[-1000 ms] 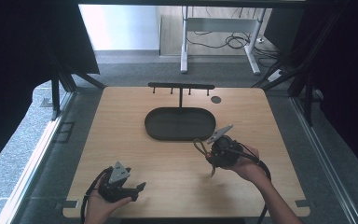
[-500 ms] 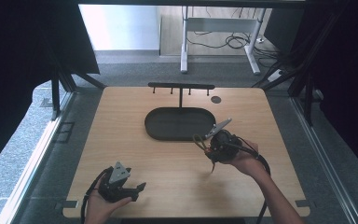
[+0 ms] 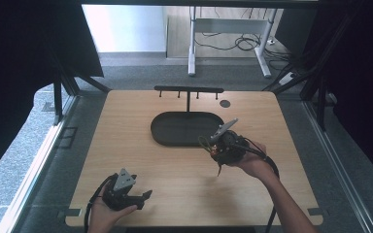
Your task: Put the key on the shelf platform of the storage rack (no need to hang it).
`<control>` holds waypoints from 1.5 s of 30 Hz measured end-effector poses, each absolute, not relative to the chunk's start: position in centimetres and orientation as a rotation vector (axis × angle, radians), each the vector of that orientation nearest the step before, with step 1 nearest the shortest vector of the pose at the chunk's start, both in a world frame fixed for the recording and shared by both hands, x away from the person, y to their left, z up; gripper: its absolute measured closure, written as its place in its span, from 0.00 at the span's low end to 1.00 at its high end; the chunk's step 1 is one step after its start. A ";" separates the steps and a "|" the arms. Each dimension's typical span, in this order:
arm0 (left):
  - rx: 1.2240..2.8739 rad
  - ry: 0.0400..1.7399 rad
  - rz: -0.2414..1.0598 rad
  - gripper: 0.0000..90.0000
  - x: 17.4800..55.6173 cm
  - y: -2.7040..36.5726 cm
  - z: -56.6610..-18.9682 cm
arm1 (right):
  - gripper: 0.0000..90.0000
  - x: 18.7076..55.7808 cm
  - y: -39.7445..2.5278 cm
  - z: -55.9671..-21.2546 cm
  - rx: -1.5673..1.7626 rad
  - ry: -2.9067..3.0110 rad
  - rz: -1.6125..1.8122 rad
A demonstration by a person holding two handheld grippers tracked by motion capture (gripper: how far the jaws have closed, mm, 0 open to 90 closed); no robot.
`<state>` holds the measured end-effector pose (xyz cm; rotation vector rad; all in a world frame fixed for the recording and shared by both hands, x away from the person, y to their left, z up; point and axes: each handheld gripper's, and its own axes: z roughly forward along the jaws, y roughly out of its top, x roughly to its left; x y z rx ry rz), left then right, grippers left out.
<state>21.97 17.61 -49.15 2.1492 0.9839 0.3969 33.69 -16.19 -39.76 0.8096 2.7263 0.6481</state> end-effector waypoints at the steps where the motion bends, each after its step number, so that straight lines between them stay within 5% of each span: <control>1: 2.148 0.982 0.397 0.26 21.9 17.6 -49.1 | 0.74 33.7 -16.2 -39.7 0.810 2.729 0.648; 45: 2.149 0.985 0.394 0.26 22.0 17.7 -49.1 | 0.74 37.5 -14.7 -38.7 0.828 2.728 0.598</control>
